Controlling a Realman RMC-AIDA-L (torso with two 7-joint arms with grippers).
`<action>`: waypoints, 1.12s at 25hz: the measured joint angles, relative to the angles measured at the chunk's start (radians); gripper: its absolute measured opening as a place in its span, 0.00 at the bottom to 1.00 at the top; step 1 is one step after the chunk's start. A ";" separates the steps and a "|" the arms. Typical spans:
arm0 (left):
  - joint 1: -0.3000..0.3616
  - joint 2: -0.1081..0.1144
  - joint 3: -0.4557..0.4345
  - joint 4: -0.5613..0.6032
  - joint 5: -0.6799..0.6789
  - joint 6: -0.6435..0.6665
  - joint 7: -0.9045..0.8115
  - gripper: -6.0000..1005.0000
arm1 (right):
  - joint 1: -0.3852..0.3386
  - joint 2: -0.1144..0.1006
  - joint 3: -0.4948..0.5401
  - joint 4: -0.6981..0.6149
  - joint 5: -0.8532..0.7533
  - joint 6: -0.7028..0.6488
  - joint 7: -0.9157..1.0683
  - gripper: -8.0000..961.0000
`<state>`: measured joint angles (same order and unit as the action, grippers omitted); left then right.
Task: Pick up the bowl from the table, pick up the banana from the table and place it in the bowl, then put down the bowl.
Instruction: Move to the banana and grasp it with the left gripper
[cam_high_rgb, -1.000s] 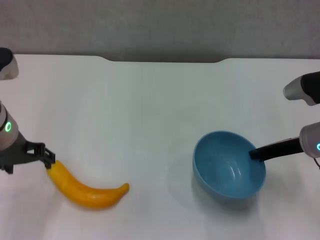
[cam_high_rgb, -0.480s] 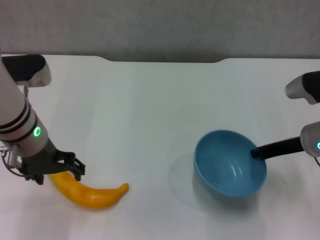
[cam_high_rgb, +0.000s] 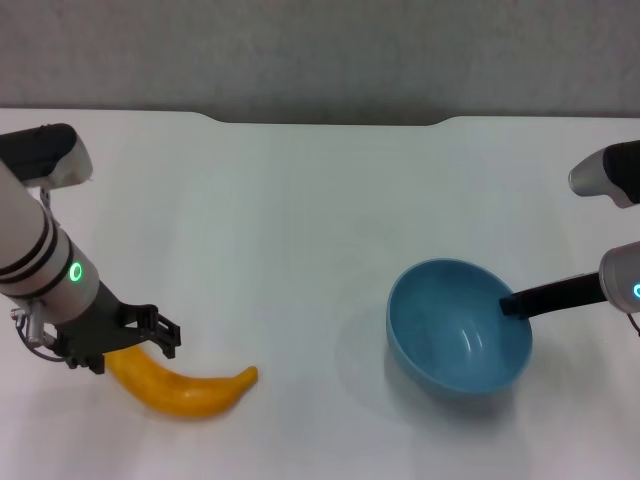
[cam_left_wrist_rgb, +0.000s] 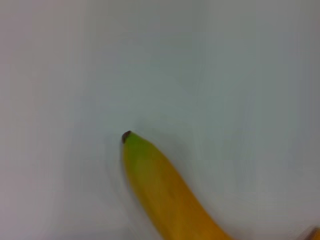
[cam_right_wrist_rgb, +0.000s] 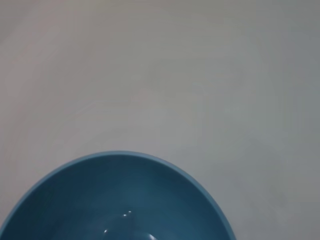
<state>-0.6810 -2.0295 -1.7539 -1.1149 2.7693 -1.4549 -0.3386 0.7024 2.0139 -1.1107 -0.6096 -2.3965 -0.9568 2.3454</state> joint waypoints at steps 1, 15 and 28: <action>0.005 0.000 -0.004 0.001 -0.009 0.009 0.008 0.89 | 0.000 0.000 0.000 0.000 0.000 0.000 0.000 0.04; 0.052 -0.001 -0.072 0.008 -0.093 0.104 0.000 0.89 | -0.008 0.000 0.000 -0.001 0.000 0.001 0.000 0.04; 0.068 0.001 -0.074 0.071 -0.067 0.140 -0.052 0.89 | -0.008 0.000 0.000 -0.001 0.002 0.001 0.000 0.04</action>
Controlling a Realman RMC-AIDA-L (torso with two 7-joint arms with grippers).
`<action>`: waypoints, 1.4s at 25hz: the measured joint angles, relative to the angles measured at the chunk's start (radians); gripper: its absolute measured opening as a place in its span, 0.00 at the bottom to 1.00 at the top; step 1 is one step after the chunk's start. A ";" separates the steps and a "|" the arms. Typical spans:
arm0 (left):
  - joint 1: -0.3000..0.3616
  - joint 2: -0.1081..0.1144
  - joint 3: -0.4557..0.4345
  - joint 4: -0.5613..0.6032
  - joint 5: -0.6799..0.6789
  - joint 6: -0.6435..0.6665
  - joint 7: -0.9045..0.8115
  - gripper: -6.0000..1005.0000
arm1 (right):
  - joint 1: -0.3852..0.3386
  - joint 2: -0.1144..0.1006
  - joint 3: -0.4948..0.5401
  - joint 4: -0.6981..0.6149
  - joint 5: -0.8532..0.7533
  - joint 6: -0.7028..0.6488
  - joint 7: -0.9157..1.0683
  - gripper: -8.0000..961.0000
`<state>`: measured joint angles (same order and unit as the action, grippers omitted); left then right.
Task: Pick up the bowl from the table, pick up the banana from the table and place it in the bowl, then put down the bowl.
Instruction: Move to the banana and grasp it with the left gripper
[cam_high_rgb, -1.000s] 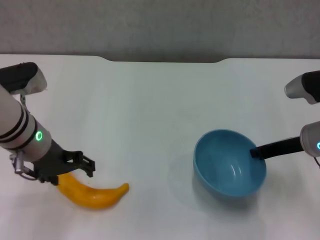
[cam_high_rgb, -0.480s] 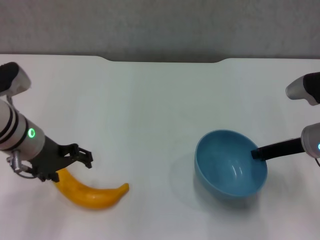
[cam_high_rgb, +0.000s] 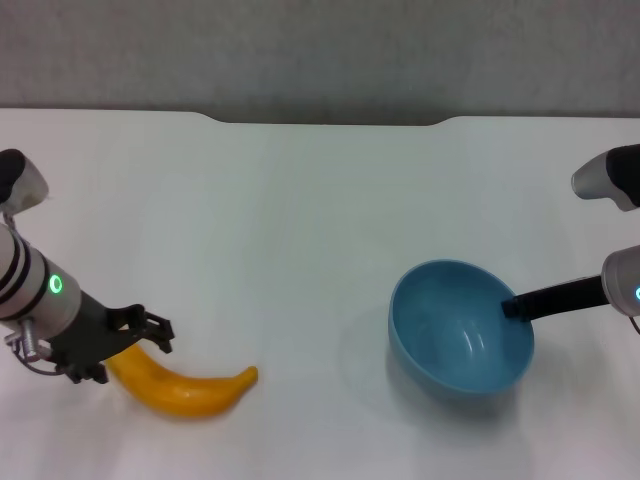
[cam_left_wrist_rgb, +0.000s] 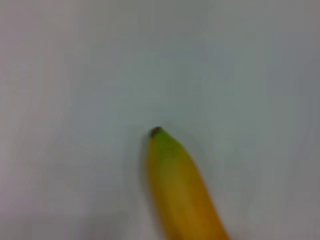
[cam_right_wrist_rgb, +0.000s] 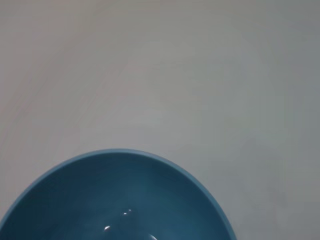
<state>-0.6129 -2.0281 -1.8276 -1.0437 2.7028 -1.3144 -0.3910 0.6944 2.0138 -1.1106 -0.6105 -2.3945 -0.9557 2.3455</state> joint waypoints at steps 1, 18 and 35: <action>-0.001 0.000 0.000 0.000 -0.013 0.001 0.005 0.89 | 0.000 0.000 0.000 0.000 -0.001 0.000 0.000 0.04; -0.001 0.001 0.006 0.066 -0.054 0.063 0.030 0.89 | 0.006 0.000 -0.002 0.000 0.004 0.000 -0.006 0.04; -0.033 0.000 0.014 0.162 -0.042 0.119 0.056 0.89 | 0.008 0.002 -0.012 -0.002 0.005 -0.002 -0.006 0.04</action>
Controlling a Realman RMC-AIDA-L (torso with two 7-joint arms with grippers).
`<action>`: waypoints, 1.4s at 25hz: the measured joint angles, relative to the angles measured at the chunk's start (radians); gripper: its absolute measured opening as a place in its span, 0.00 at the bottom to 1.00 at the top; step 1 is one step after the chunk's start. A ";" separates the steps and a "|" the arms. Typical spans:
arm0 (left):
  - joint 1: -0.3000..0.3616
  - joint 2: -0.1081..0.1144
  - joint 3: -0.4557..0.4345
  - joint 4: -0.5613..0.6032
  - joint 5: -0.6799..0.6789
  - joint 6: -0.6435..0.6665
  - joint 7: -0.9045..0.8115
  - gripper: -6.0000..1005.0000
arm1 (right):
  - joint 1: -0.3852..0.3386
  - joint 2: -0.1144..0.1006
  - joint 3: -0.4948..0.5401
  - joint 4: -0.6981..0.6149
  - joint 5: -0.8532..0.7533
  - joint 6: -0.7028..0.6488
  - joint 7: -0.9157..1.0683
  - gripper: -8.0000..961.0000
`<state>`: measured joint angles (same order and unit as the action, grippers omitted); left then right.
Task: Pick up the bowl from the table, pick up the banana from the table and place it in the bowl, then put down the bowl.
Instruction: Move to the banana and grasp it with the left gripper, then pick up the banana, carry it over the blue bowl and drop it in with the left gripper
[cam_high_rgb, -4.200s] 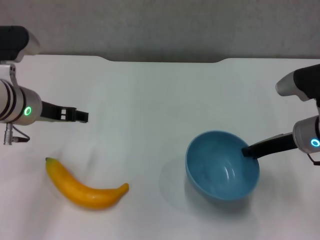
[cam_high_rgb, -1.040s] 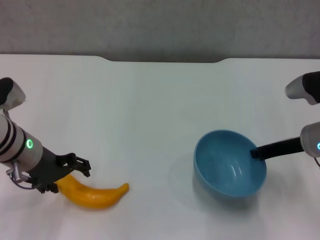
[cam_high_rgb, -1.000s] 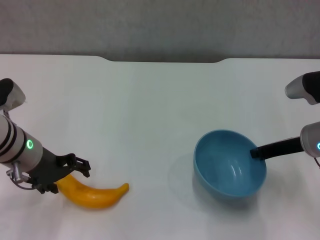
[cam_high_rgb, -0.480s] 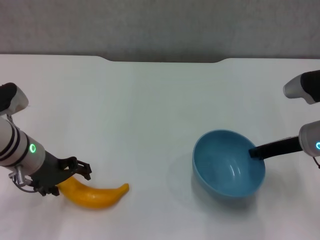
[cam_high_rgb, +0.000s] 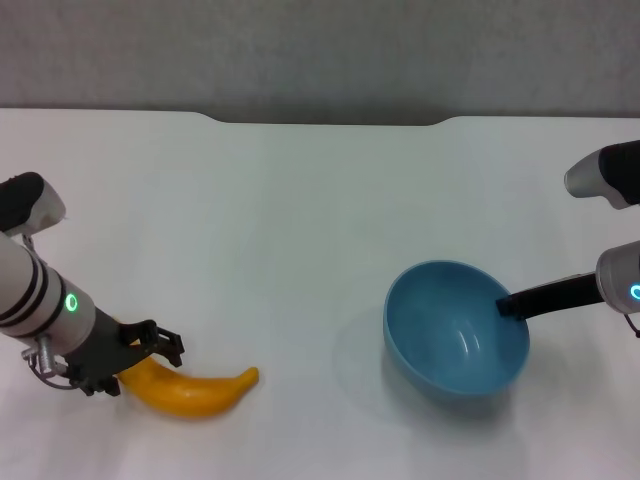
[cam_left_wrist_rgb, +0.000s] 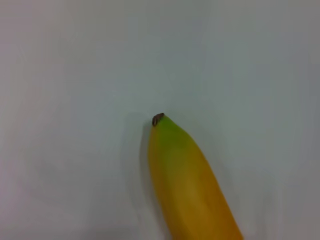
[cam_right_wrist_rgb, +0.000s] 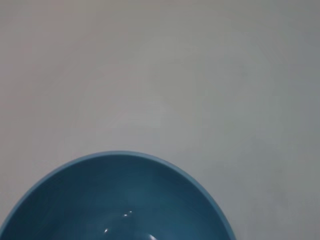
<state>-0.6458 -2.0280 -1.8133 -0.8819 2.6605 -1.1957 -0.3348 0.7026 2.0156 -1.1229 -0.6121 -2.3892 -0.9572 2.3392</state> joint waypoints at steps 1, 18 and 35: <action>-0.002 0.000 0.000 0.003 0.000 0.000 0.000 0.89 | 0.000 0.000 0.000 0.000 0.000 0.000 0.000 0.04; -0.012 0.000 0.014 0.003 0.001 0.007 0.034 0.54 | -0.002 0.002 0.000 0.000 0.001 0.009 -0.003 0.04; 0.026 -0.001 0.009 -0.351 -0.130 -0.016 0.172 0.54 | 0.002 0.002 0.000 0.001 0.027 0.011 -0.003 0.04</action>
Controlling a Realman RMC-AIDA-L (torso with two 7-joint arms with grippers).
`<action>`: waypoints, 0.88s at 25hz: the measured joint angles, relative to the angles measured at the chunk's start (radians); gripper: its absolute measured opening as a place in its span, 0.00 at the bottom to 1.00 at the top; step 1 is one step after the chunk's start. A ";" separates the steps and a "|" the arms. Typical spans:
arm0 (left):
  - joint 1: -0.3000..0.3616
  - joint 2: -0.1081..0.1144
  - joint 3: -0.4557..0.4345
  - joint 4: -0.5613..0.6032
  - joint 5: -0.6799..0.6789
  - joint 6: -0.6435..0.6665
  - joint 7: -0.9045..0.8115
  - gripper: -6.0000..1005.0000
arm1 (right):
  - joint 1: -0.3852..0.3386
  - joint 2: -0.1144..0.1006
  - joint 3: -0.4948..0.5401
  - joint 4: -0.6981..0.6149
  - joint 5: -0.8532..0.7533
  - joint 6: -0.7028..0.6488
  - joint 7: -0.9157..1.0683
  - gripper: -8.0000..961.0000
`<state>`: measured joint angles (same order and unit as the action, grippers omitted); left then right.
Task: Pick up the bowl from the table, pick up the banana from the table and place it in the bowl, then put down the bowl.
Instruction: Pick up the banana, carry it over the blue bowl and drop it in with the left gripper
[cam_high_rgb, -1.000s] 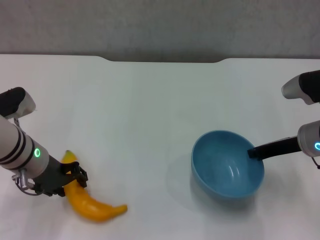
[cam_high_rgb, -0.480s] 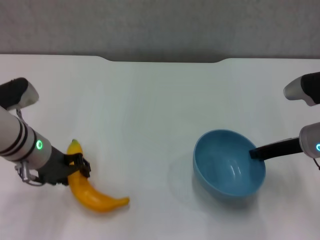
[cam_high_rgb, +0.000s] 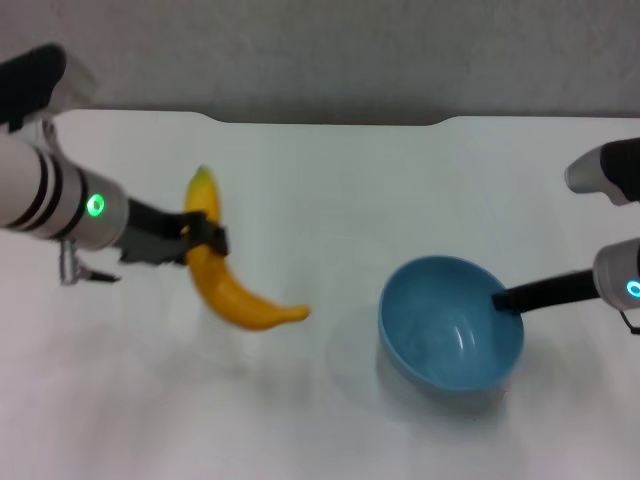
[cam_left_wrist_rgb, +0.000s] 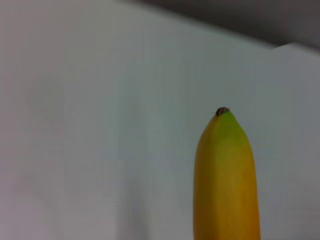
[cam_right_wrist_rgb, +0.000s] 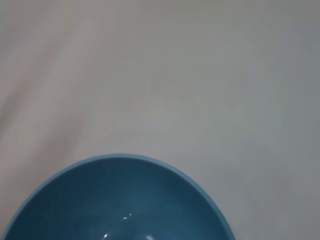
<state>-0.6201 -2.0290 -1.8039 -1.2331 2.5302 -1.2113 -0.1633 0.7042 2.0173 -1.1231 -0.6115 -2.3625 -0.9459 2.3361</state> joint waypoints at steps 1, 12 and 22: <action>-0.001 0.000 0.001 -0.009 -0.023 0.008 0.018 0.54 | 0.008 0.000 -0.002 0.001 0.004 0.000 0.000 0.04; -0.006 -0.002 0.056 -0.038 -0.294 0.151 0.252 0.54 | 0.093 -0.001 -0.053 0.014 0.066 0.001 0.000 0.04; 0.027 -0.004 0.167 -0.031 -0.430 0.313 0.416 0.55 | 0.151 0.001 -0.071 0.026 0.105 -0.002 0.000 0.04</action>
<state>-0.5936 -2.0329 -1.6366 -1.2646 2.1005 -0.8978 0.2523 0.8548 2.0187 -1.1936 -0.5859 -2.2580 -0.9478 2.3358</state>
